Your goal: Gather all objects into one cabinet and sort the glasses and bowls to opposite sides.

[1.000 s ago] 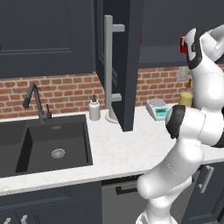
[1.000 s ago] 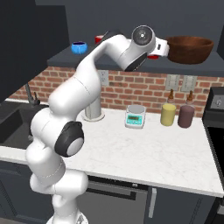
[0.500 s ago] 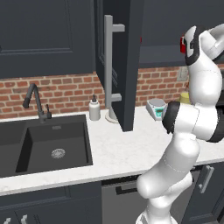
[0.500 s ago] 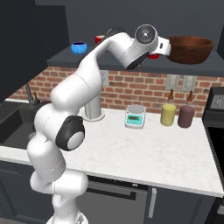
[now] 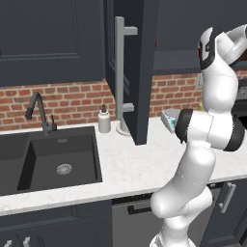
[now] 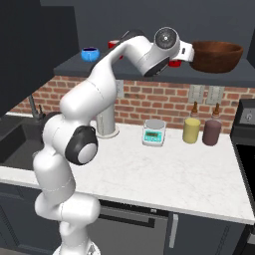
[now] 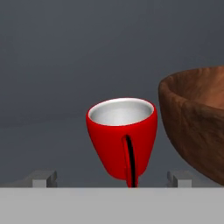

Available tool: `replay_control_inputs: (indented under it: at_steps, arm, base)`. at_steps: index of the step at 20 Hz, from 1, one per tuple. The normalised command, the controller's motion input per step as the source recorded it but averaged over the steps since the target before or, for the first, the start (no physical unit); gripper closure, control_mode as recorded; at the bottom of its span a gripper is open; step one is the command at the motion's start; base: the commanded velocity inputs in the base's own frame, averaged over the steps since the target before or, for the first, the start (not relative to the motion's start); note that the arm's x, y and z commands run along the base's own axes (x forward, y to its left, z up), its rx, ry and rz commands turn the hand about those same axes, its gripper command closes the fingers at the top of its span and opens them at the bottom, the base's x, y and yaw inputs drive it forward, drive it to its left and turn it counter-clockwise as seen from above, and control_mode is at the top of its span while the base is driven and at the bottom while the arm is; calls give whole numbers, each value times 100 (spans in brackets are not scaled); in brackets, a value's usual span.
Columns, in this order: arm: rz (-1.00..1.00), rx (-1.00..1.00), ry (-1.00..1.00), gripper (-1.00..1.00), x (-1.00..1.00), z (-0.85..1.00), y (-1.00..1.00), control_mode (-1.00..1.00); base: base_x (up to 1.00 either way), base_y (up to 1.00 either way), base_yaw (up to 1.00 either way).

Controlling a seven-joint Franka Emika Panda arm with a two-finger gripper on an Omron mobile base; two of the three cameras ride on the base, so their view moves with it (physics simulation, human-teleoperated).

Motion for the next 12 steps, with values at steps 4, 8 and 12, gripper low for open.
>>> replay_control_inputs:
  at_steps: [4, 8, 12]
  arm:
    - [0, 0, 0, -100, 16, 0, 0, -100]
    - [0, 0, 0, -100, 11, 0, 0, -100]
    - [0, 0, 0, -100, 5, 0, 0, -100]
  base:
    - [0, 0, 0]
    - [0, 0, 0]
    - [0, 0, 0]
